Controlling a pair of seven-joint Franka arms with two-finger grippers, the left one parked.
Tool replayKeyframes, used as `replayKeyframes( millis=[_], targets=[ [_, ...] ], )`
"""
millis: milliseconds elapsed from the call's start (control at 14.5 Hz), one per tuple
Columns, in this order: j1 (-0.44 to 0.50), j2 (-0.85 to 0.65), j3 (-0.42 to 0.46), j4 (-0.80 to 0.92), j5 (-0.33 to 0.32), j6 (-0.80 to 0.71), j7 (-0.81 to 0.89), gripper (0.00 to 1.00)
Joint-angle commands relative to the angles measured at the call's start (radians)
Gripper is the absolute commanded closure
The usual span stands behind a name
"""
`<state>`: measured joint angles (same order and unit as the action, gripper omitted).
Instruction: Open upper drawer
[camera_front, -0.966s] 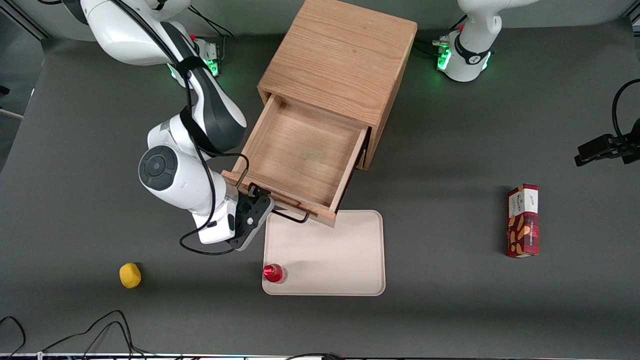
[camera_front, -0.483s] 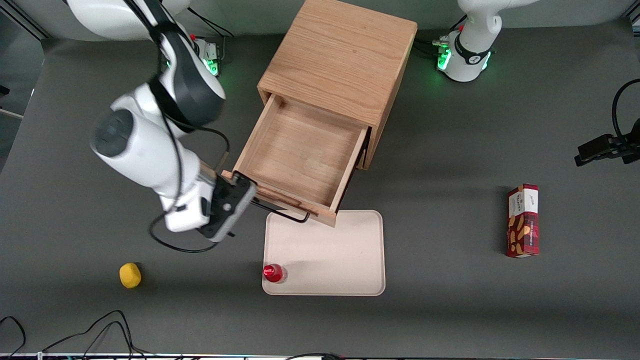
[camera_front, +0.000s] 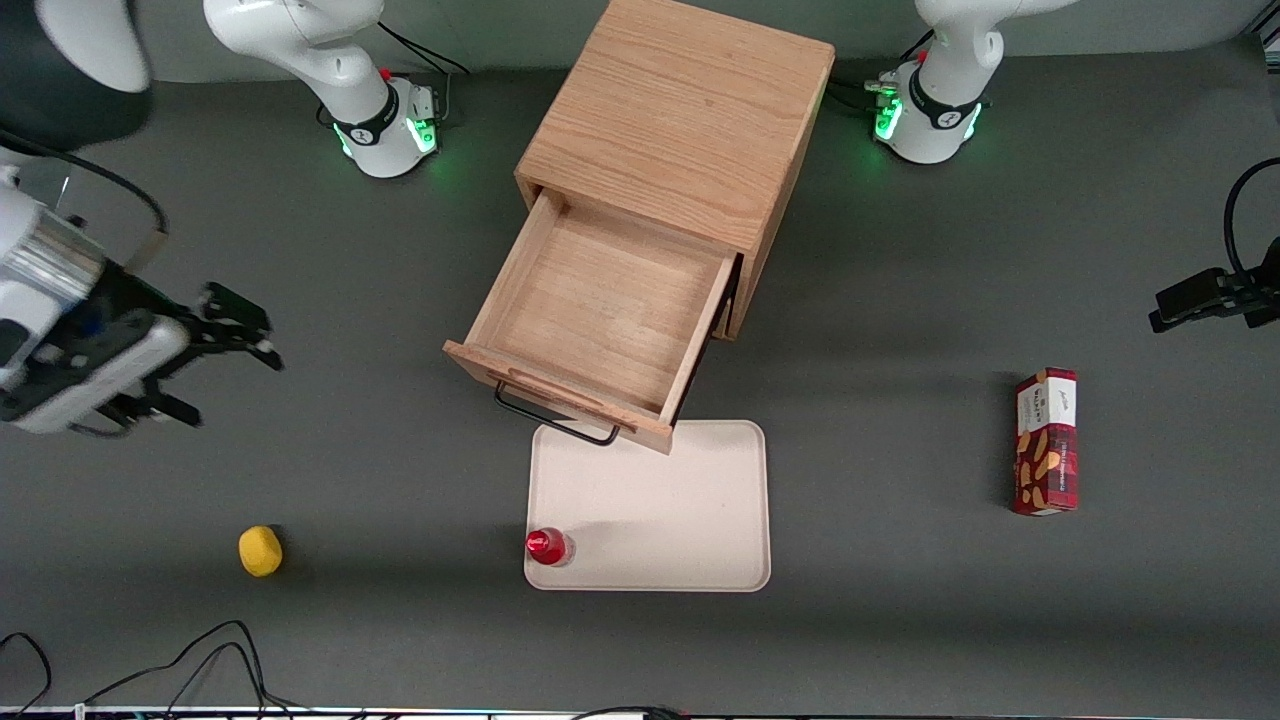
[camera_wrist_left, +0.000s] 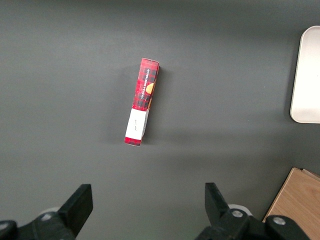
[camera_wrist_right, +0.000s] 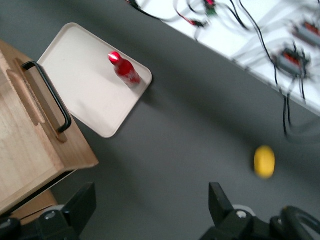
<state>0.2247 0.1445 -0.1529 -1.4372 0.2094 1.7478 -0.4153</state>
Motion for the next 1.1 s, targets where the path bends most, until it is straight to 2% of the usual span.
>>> replayKeyframes(
  millis=[0, 138, 207, 414, 621, 1034],
  targets=[
    [-0.034, -0.11, -0.002, -0.086, -0.017, -0.08, 0.238, 0.0],
    [-0.044, -0.196, -0.001, -0.193, -0.185, -0.099, 0.419, 0.0],
    [-0.044, -0.215, 0.001, -0.222, -0.243, -0.112, 0.493, 0.0],
    [-0.068, -0.214, 0.015, -0.218, -0.248, -0.179, 0.53, 0.0],
    [-0.088, -0.183, 0.022, -0.204, -0.217, -0.168, 0.527, 0.0],
    [-0.16, -0.158, 0.111, -0.18, -0.217, -0.166, 0.535, 0.0]
  ],
)
